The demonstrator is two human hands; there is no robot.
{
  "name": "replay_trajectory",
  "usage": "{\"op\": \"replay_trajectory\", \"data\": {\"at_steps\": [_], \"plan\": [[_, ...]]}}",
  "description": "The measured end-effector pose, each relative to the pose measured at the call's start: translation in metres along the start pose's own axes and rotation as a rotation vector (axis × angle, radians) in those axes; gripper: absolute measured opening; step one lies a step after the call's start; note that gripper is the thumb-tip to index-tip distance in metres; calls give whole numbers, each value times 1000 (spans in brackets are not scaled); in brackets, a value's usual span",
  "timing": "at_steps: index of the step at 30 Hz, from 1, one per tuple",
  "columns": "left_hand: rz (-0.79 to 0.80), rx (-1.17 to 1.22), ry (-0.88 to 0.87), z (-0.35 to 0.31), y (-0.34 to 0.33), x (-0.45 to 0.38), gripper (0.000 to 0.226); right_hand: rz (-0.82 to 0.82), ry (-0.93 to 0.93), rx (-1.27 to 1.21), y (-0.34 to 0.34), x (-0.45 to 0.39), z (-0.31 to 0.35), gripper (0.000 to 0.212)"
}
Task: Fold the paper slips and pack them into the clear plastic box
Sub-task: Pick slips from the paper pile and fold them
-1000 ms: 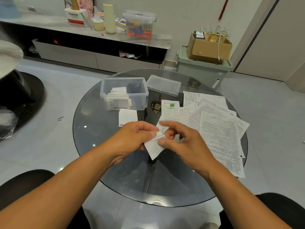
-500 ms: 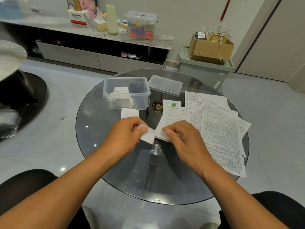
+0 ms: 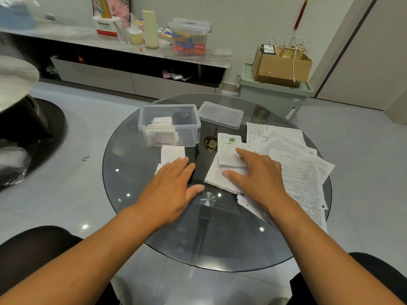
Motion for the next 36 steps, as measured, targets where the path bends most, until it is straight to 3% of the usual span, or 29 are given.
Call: {"op": "replay_trajectory", "data": {"at_steps": [2, 6, 11, 13, 15, 19, 22, 26, 29, 33, 36], "plan": [[78, -2, 73, 5, -4, -2, 85, -43, 7, 18, -2, -2, -2, 61], [61, -9, 171, 12, 1, -8, 66, -152, 90, 111, -4, -4, -4, 26], [-56, 30, 271, 34, 1, -15, 56, -219, 233, 91, -3, 6, -5, 19], [-112, 56, 259, 38, 1, -15, 54, -157, 365, 25, 1, 17, 2, 13], [-158, 108, 223, 33, 3, -11, 54, 17, 460, -29, 6, 28, 13, 12], [-172, 275, 10, 8, 15, -2, 61, 208, 409, -131, 18, 49, 25, 7], [-46, 389, -111, -8, 22, 4, 71, 273, 404, -245, 19, 57, 26, 4], [134, 525, -69, -10, 23, 8, 82, 272, 299, -441, 14, 59, 20, 6], [186, 579, -36, -5, 23, 7, 89, 152, 214, -511, 11, 56, 18, 25], [156, 629, -76, -15, 24, 8, 87, 63, 135, -460, -1, 49, 15, 66], [66, 591, -117, -19, 23, 8, 76, 33, 108, -380, -6, 47, 14, 77]]}}
Point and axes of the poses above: each hand's wrist, its own x-axis away from the middle knuckle, its own y-axis out of the back of the hand, z = x × y, the point moved 2 cm from there along -x, towards the middle knuckle
